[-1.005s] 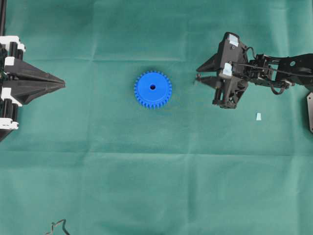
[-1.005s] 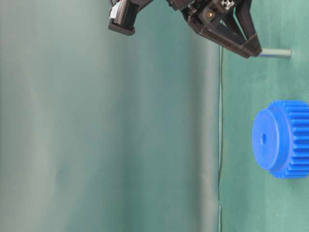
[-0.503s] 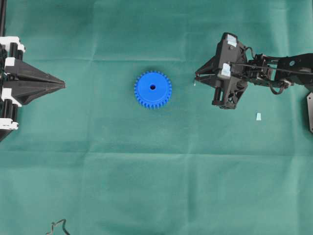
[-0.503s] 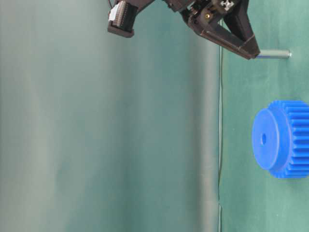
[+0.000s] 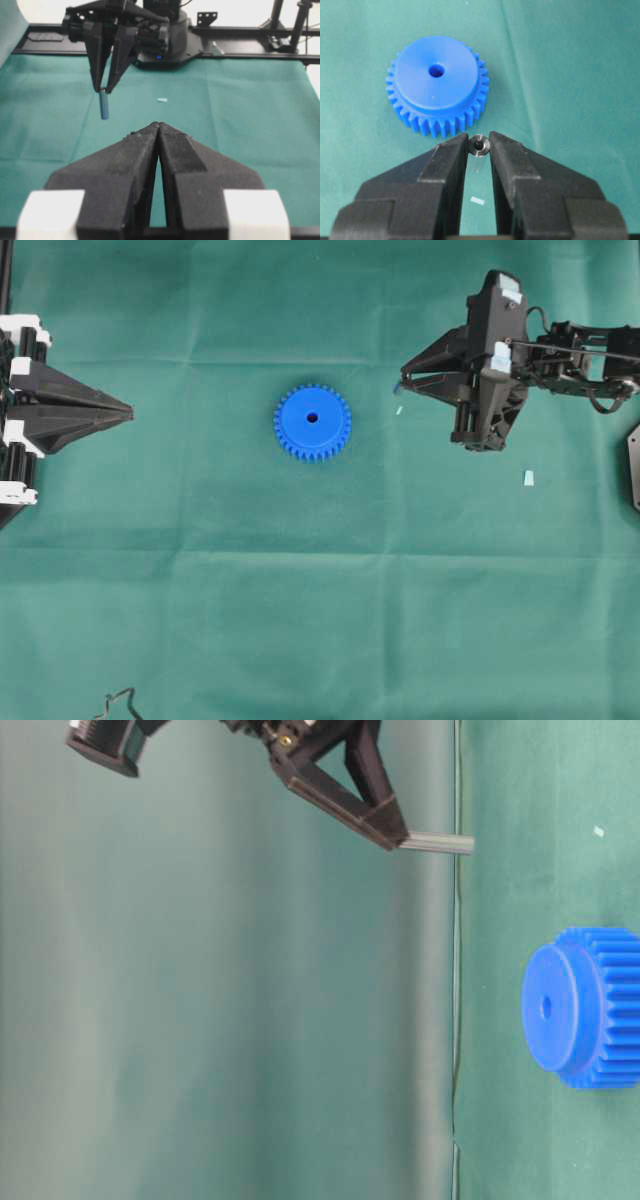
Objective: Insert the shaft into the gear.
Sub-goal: 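Lift the shaft and carry it left over the blue gear's hole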
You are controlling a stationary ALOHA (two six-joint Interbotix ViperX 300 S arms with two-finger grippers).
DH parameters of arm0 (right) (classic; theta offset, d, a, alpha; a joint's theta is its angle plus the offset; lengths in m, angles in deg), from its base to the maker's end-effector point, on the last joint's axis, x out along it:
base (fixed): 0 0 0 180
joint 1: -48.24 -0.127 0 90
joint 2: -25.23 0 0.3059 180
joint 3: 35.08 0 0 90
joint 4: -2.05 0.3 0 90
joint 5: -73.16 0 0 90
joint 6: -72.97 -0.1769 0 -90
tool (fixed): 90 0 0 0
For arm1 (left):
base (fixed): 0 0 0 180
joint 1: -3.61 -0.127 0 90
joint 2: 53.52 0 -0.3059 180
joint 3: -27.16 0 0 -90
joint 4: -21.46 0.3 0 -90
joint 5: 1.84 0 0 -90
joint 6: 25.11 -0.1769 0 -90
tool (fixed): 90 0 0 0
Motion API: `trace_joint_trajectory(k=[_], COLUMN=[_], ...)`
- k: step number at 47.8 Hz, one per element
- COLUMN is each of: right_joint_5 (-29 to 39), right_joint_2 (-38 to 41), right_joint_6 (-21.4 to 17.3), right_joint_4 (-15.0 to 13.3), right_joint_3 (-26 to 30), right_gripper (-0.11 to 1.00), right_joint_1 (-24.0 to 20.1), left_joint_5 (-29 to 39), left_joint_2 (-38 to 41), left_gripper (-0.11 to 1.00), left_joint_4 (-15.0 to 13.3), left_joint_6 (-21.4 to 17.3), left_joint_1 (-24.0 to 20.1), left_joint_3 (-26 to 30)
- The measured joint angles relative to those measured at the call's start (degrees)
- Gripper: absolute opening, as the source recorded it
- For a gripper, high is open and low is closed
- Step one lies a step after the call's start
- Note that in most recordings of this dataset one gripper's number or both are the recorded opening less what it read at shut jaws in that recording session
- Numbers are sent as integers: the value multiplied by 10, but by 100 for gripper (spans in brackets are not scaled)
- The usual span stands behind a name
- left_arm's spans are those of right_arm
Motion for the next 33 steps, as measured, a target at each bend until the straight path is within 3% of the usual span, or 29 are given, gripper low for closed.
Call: trace_joint_trajectory(k=[14,33], right_joint_5=[-4,-7], right_joint_2=[14,145], right_joint_6=[3,4], right_joint_4=[-1,-9], right_joint_3=[19,153], right_gripper=[17,17], right_joint_1=[-8,-47], left_joint_5=[1,1], left_joint_2=[0,0], left_gripper=[0,0], left_joint_4=[0,0], left_joint_6=[0,0], left_joint_1=[0,0], left_joint_3=[0,0])
